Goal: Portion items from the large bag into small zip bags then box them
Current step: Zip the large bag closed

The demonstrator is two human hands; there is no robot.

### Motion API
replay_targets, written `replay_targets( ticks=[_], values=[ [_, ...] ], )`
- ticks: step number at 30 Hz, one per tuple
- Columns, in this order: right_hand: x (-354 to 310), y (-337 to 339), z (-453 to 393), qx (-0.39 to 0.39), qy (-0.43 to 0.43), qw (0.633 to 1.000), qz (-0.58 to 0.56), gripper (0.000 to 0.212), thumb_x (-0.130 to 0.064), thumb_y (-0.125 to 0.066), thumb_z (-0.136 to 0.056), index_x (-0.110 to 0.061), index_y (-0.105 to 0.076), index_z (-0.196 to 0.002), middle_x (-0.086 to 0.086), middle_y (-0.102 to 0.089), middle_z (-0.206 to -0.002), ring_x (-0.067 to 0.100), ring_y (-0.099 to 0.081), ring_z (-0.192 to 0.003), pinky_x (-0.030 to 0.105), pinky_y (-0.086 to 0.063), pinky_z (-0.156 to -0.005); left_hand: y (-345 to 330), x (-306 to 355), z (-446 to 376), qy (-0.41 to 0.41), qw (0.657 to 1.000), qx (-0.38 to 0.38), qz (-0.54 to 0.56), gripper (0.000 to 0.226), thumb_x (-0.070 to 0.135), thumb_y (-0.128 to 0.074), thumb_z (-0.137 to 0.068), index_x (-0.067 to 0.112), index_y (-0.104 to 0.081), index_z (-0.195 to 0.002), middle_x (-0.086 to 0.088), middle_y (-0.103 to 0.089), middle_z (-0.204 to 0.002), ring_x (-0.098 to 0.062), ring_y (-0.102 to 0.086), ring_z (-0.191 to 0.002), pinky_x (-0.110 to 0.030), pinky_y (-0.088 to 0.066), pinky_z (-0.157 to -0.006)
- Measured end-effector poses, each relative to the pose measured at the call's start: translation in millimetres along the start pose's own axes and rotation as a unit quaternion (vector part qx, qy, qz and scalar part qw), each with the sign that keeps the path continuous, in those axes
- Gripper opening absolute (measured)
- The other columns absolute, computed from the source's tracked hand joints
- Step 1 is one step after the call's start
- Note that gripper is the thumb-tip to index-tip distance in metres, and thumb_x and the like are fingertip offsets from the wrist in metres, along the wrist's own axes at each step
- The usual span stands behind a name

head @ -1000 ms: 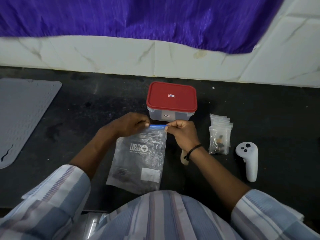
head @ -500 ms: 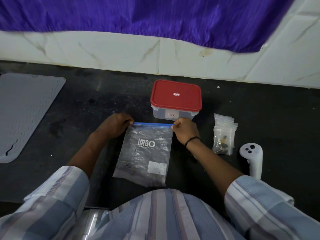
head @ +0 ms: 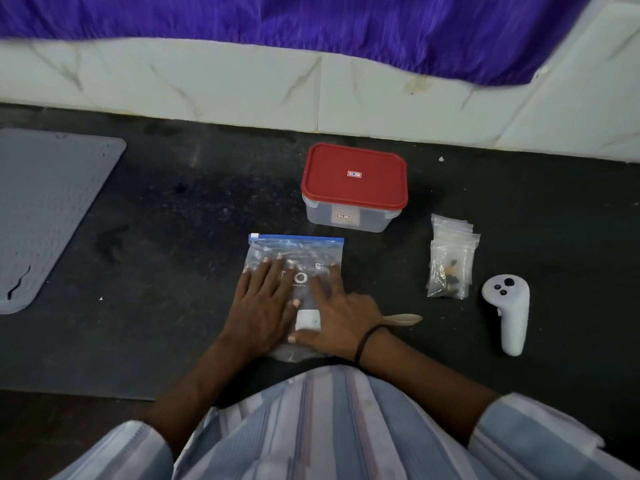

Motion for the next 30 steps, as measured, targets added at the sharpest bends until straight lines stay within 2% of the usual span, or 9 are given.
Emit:
replay_targets(
  ticks=[5, 11, 13, 16, 19, 21, 23, 26, 30],
  values=[
    [5, -13, -2, -0.004, 0.019, 1.000, 0.001, 0.107, -0.086, -0.036, -0.074, -0.026, 0.005, -0.153, 0.017, 0.027, -0.156, 0.032, -0.064, -0.100, 0.038, -0.048, -0.083, -3, -1, 1, 0.040, 0.998, -0.049, -0.024, 0.090, 0.080, -0.023, -0.085, 0.021, -0.032, -0.154, -0.015, -0.022, -0.162, -0.040, -0.018, -0.149, -0.064, -0.020, -0.113],
    [6, -13, -4, -0.011, 0.023, 1.000, -0.004, 0.107, -0.087, -0.035, -0.074, -0.028, 0.010, -0.151, 0.017, 0.031, -0.155, 0.032, -0.063, -0.102, 0.040, -0.048, -0.086, -3, -1, -2, 0.062, 0.997, -0.050, -0.017, 0.106, 0.092, -0.012, -0.075, 0.026, -0.026, -0.156, -0.018, -0.014, -0.163, -0.039, -0.011, -0.150, -0.061, -0.015, -0.116],
    [4, -9, -2, -0.003, 0.021, 1.000, -0.010, 0.106, -0.085, -0.038, -0.075, -0.026, 0.005, -0.152, 0.017, 0.023, -0.157, 0.032, -0.063, -0.102, 0.041, -0.049, -0.085, -3, -1, -3, 0.062, 0.997, -0.052, -0.012, 0.108, 0.094, -0.012, -0.073, 0.026, -0.029, -0.155, -0.017, -0.015, -0.163, -0.039, -0.011, -0.150, -0.061, -0.016, -0.115],
    [-5, 6, 4, 0.067, 0.033, 0.997, -0.017, 0.088, -0.068, -0.052, -0.079, -0.019, -0.023, -0.145, 0.016, -0.016, -0.152, 0.033, -0.064, -0.094, 0.038, -0.051, -0.075, 0, -2, -5, 0.062, 0.997, -0.052, -0.010, 0.107, 0.094, -0.012, -0.073, 0.027, -0.032, -0.154, -0.017, -0.019, -0.162, -0.040, -0.017, -0.149, -0.064, -0.016, -0.113],
    [-22, 34, 11, 0.195, 0.096, 0.974, -0.063, 0.047, -0.039, -0.049, -0.079, -0.013, -0.050, -0.118, 0.007, -0.046, -0.114, 0.026, -0.060, -0.072, 0.033, -0.047, -0.056, 2, -3, -7, 0.058, 0.996, -0.064, 0.002, 0.095, 0.081, -0.029, -0.074, 0.028, -0.030, -0.153, -0.017, -0.021, -0.162, -0.042, -0.019, -0.148, -0.068, -0.016, -0.112],
    [-30, 51, 11, 0.248, 0.162, 0.947, -0.122, 0.032, -0.027, -0.042, -0.076, -0.010, -0.054, -0.099, 0.007, -0.051, -0.095, 0.022, -0.052, -0.069, 0.036, -0.045, -0.057, 5, -1, -6, 0.049, 0.998, -0.044, 0.023, 0.086, 0.072, -0.035, -0.076, 0.027, -0.027, -0.150, -0.018, -0.029, -0.159, -0.044, -0.024, -0.146, -0.070, -0.019, -0.110],
    [-38, 58, 7, 0.249, 0.241, 0.926, -0.152, 0.021, -0.017, -0.041, -0.077, -0.007, -0.054, -0.091, 0.010, -0.054, -0.088, 0.022, -0.049, -0.073, 0.036, -0.042, -0.065, 5, -2, -6, 0.038, 0.997, 0.003, 0.061, 0.076, 0.064, -0.037, -0.083, 0.025, -0.026, -0.147, -0.018, -0.037, -0.154, -0.044, -0.030, -0.143, -0.068, -0.020, -0.111],
    [-44, 45, -1, 0.224, 0.351, 0.903, -0.110, 0.015, -0.007, -0.043, -0.079, -0.004, -0.057, -0.082, 0.015, -0.057, -0.082, 0.029, -0.051, -0.073, 0.041, -0.040, -0.066, 10, -11, -14, 0.014, 0.985, 0.094, 0.146, 0.056, 0.045, -0.046, -0.088, 0.018, -0.050, -0.138, -0.013, -0.052, -0.142, -0.036, -0.045, -0.135, -0.056, -0.032, -0.112],
    [-34, 11, -12, 0.164, 0.428, 0.888, -0.038, 0.014, -0.014, -0.048, -0.082, -0.008, -0.060, -0.077, 0.010, -0.058, -0.073, 0.029, -0.053, -0.060, 0.039, -0.045, -0.058, 27, -17, -27, 0.023, 0.955, 0.178, 0.236, 0.027, 0.017, -0.052, -0.092, 0.006, -0.069, -0.109, -0.008, -0.072, -0.105, -0.023, -0.066, -0.092, -0.024, -0.045, -0.084]
  ],
)
Point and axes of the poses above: each hand's wrist, its own z-axis away from the middle knuckle, its own y-axis out of the back of the hand, x = y × z, the point moved 2 cm from there along -z, towards the middle knuckle
